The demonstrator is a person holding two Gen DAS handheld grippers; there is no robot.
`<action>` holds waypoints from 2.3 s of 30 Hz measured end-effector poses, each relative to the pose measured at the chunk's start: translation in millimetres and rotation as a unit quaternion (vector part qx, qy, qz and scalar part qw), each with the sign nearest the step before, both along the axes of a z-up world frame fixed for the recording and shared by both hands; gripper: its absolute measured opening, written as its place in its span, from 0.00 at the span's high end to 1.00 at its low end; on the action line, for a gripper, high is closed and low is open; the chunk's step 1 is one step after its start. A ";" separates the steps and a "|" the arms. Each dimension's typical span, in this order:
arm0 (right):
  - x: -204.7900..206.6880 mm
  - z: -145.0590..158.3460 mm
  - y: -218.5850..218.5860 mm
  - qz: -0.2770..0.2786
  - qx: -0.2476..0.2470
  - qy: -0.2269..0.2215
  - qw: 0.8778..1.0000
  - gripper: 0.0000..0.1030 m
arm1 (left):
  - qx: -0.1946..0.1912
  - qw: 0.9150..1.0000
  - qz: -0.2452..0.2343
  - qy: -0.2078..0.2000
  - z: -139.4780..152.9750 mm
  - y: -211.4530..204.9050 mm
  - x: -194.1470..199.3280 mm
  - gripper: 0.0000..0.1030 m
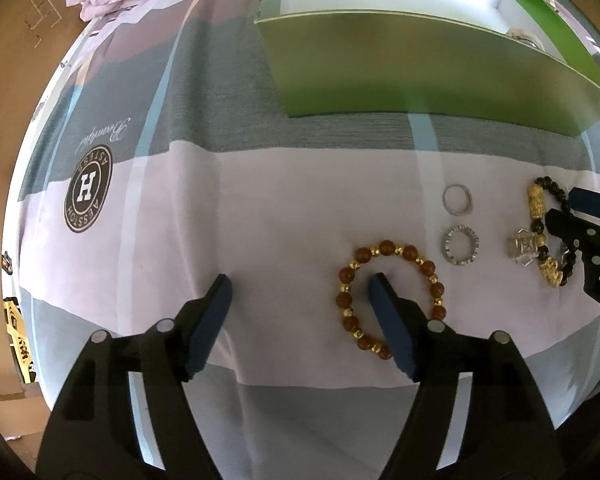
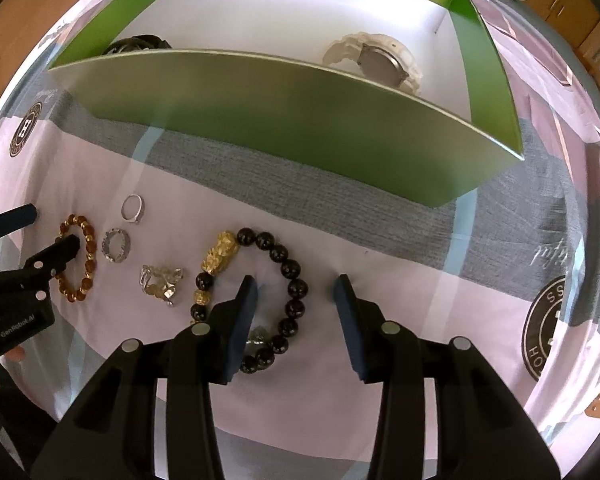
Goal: Organize jewelry
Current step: 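Grasp the amber bead bracelet with the left tool while the right tool grasps the black-and-gold bracelet, then carry the amber bracelet over the green box while the right tool carries the black-and-gold bracelet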
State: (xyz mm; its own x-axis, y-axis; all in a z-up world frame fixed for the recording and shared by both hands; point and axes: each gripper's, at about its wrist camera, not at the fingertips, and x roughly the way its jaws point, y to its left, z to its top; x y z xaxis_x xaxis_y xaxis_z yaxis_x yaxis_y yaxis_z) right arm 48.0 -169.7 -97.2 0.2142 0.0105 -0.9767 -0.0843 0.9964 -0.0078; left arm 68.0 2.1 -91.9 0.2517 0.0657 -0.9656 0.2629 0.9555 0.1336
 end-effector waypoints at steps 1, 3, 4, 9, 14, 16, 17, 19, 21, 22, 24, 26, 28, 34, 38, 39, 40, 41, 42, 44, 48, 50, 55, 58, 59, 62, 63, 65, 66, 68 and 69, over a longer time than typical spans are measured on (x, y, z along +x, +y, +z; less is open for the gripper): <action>0.1 1.0 -0.3 0.002 0.001 0.000 1.000 0.58 | -0.001 1.000 0.001 0.000 -0.5 0.8 0.1 0.30; 0.2 0.8 -0.7 0.002 0.002 -0.001 1.000 0.57 | 0.000 1.000 0.002 0.000 -1.0 1.5 -0.5 0.29; 0.2 0.6 0.3 0.003 -0.001 -0.001 1.000 0.56 | 0.002 1.000 0.003 0.000 -1.5 2.3 -0.3 0.27; -0.5 5.4 -1.8 0.002 -0.007 -0.004 1.000 0.50 | -0.026 1.000 0.000 0.005 0.9 2.3 -0.5 0.48; -4.3 10.3 2.5 0.012 0.003 -0.011 1.000 0.79 | -0.044 0.999 -0.024 0.003 4.1 -9.7 -7.8 0.84; -6.4 9.1 1.2 0.016 0.008 -0.010 1.000 0.91 | -0.048 0.998 -0.026 0.003 5.2 -10.7 -8.2 0.87; -6.8 9.7 2.0 0.019 0.005 -0.011 1.000 0.91 | -0.052 0.998 -0.024 0.004 6.1 -9.4 -7.8 0.90; -7.7 13.4 0.6 0.017 0.011 -0.015 1.000 0.91 | -0.066 0.998 -0.018 0.005 9.3 -4.9 -5.9 0.92; -8.7 20.9 -3.4 0.013 0.026 -0.022 0.999 0.91 | -0.080 0.997 -0.017 0.003 15.0 -2.5 -5.1 0.93; -9.4 26.9 -6.5 0.010 0.031 -0.031 0.999 0.91 | -0.088 0.996 -0.017 0.000 19.4 -1.4 -5.5 0.93; -10.8 39.6 -12.5 0.005 0.042 -0.047 0.998 0.91 | -0.109 0.994 -0.021 -0.011 30.9 -1.6 -7.0 0.93; -12.7 50.9 -16.0 0.001 0.054 -0.060 0.997 0.91 | -0.121 0.992 -0.026 -0.021 40.1 -4.3 -8.6 0.93; -14.4 55.0 -17.3 -0.001 0.057 -0.067 0.996 0.91 | -0.127 0.991 -0.027 -0.029 46.0 -5.4 -9.3 0.93; -11.7 55.6 -28.5 -0.010 0.068 -0.076 0.995 0.91 | -0.147 0.988 -0.025 -0.042 59.2 -4.8 -8.2 0.93; -11.5 71.3 -36.5 -0.017 0.085 -0.099 0.991 0.91 | -0.162 0.985 -0.022 -0.055 70.1 -7.0 -8.5 0.93; -11.4 76.0 -35.6 -0.018 0.089 -0.104 0.990 0.91 | -0.165 0.984 -0.022 -0.058 72.4 -7.7 -8.1 0.93; -12.3 79.6 -36.5 -0.019 0.092 -0.108 0.990 0.91 | -0.168 0.984 -0.021 -0.061 74.6 -7.9 -7.8 0.93; -12.6 83.1 -37.6 -0.020 0.095 -0.114 0.989 0.91 | -0.171 0.983 -0.020 -0.065 77.7 -8.1 -6.8 0.93; -12.4 84.5 -38.1 -0.021 0.095 -0.117 0.988 0.91 | -0.173 0.982 -0.020 -0.068 79.7 -8.4 -6.6 0.93; -12.3 87.1 -39.3 -0.022 0.094 -0.122 0.988 0.91 | -0.177 0.981 -0.020 -0.076 85.0 -10.8 -4.9 0.93; -11.1 91.7 -39.6 -0.022 0.099 -0.130 0.986 0.91 | -0.176 0.979 -0.027 -0.095 94.9 -17.8 -3.9 0.93; -10.8 94.9 -37.7 -0.020 0.090 -0.139 0.986 0.91 | -0.179 0.977 -0.025 -0.111 101.8 -20.6 -3.2 0.93; -10.7 116.6 -39.2 -0.024 0.094 -0.192 0.976 0.91 | -0.195 0.965 -0.022 -0.175 126.5 -26.3 -4.3 0.93; -10.2 130.8 -45.4 -0.038 0.113 -0.227 0.967 0.91 | -0.211 0.958 -0.027 -0.193 135.0 -30.2 -0.8 0.93; -9.4 136.1 -47.9 -0.044 0.119 -0.243 0.962 0.91 | -0.214 0.957 -0.027 -0.196 136.4 -32.3 2.2 0.93; -6.7 143.7 -52.7 -0.059 0.135 -0.267 0.952 0.91 | -0.216 0.956 -0.020 -0.198 140.0 -37.2 17.5 0.93; -4.7 145.3 -54.4 -0.065 0.140 -0.273 0.950 0.91 | -0.221 0.954 -0.018 -0.200 142.1 -38.9 23.7 0.93; 0.9 145.7 -54.8 -0.073 0.133 -0.274 0.950 0.91 | -0.222 0.954 -0.016 -0.201 143.2 -44.3 35.5 0.93; 4.9 144.5 -54.7 -0.077 0.125 -0.273 0.951 0.91 | -0.220 0.955 -0.015 -0.200 142.1 -46.7 40.3 0.93; 12.6 140.0 -55.5 -0.082 0.121 -0.269 0.952 0.91 | -0.217 0.956 -0.016 -0.196 137.4 -53.3 49.4 0.93; 16.9 136.1 -55.9 -0.083 0.122 -0.264 0.953 0.91 | -0.215 0.957 -0.016 -0.193 134.4 -55.3 52.0 0.93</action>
State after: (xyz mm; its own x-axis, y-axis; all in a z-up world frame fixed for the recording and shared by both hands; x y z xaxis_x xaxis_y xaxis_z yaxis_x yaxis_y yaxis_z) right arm 64.9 -225.6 38.9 0.6938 0.1473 -0.7049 0.0251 0.9733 0.2281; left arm 120.0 -53.2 42.4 0.5900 -0.3308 -0.7365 0.3039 0.9361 -0.1770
